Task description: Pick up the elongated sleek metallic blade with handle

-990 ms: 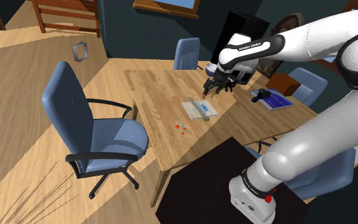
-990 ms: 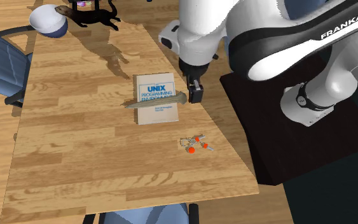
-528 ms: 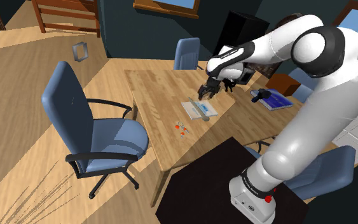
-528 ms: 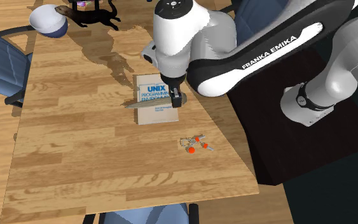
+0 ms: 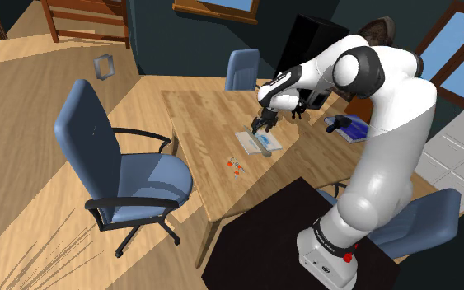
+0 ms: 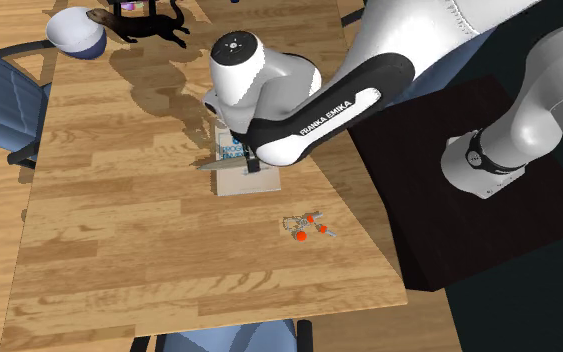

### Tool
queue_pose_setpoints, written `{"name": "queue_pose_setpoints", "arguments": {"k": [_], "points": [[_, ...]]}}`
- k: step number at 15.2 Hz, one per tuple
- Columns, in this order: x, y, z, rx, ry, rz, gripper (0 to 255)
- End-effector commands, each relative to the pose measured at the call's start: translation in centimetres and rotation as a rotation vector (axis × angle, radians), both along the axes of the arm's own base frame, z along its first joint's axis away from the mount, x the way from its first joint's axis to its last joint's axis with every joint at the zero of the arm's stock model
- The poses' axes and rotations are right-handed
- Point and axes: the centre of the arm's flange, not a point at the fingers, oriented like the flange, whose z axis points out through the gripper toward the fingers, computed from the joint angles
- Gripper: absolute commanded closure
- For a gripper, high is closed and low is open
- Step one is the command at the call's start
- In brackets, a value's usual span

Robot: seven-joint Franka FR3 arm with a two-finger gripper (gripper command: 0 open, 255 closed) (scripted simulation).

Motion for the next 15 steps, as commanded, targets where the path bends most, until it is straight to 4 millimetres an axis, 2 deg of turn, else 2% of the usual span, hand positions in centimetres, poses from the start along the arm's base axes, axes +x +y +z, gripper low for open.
{"name": "queue_pose_setpoints", "arguments": {"k": [1,9,11,12,15], "points": [[1.5,-1.3,-2.6,0.0,0.003,0.001,0],[1.6,-1.4,-6.8,0.0,0.004,0.001,0],[1.6,-1.4,-6.8,0.0,0.004,0.001,0],[1.5,-1.5,-6.8,0.0,0.004,0.001,255],[1.4,-1.5,-6.8,0.0,0.004,0.001,255]]}}
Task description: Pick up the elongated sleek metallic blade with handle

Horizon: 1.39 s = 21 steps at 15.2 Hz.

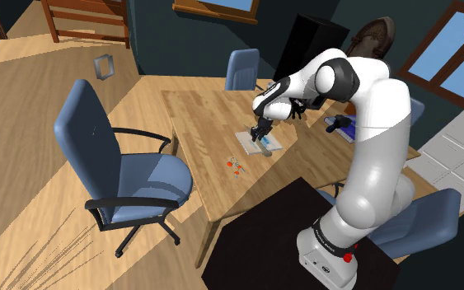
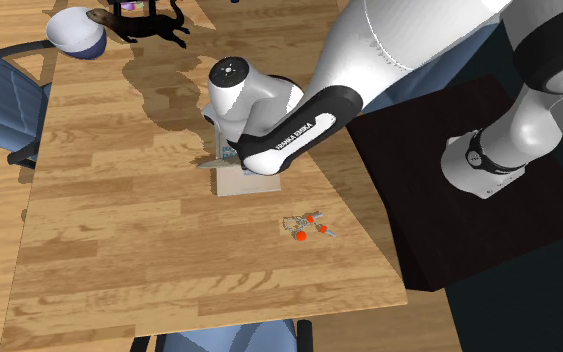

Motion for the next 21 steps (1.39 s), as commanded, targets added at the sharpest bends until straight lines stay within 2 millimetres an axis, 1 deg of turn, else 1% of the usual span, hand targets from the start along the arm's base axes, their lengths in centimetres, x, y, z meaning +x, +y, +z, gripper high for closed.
{"name": "queue_pose_setpoints", "arguments": {"k": [1,5,6,21], "points": [[-0.1,0.3,-0.4,0.004,0.006,0.004,255],[-0.3,0.1,-0.5,0.004,0.006,0.004,255],[0.1,0.4,-0.4,0.004,0.006,0.004,255],[0.1,0.4,7.6,0.004,0.006,0.004,255]]}}
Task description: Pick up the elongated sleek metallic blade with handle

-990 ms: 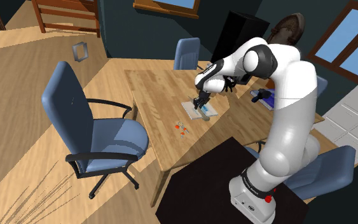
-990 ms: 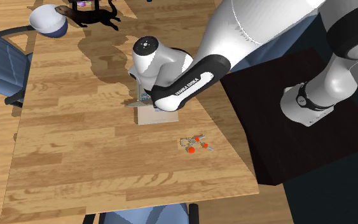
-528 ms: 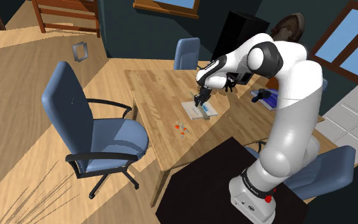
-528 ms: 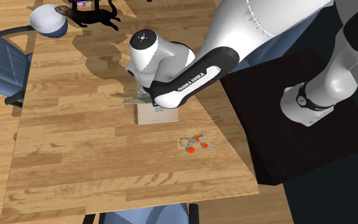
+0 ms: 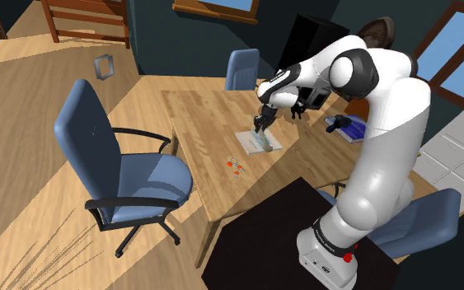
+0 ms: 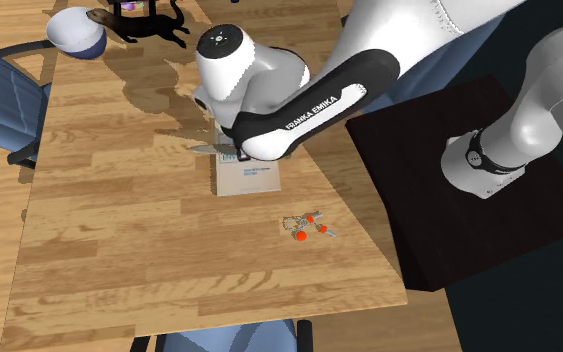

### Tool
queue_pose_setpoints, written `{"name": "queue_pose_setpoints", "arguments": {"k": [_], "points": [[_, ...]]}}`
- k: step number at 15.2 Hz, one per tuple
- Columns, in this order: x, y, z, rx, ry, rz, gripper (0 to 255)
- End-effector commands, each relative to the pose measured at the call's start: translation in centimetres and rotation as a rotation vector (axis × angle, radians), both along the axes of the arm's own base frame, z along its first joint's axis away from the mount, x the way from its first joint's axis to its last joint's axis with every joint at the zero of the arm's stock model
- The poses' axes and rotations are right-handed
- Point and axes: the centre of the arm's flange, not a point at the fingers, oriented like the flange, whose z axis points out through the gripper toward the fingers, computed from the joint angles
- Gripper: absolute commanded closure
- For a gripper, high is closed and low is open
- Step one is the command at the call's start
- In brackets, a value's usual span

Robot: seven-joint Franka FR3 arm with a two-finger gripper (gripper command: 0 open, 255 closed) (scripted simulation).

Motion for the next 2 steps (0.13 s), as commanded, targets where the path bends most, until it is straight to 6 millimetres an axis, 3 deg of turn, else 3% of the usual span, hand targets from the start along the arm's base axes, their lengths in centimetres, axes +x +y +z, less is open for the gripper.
{"name": "queue_pose_setpoints", "arguments": {"k": [1,2], "points": [[-0.01,-0.03,0.63,0.0,0.0,0.0,255],[0.0,-0.03,0.63,0.0,0.0,0.0,255]]}}
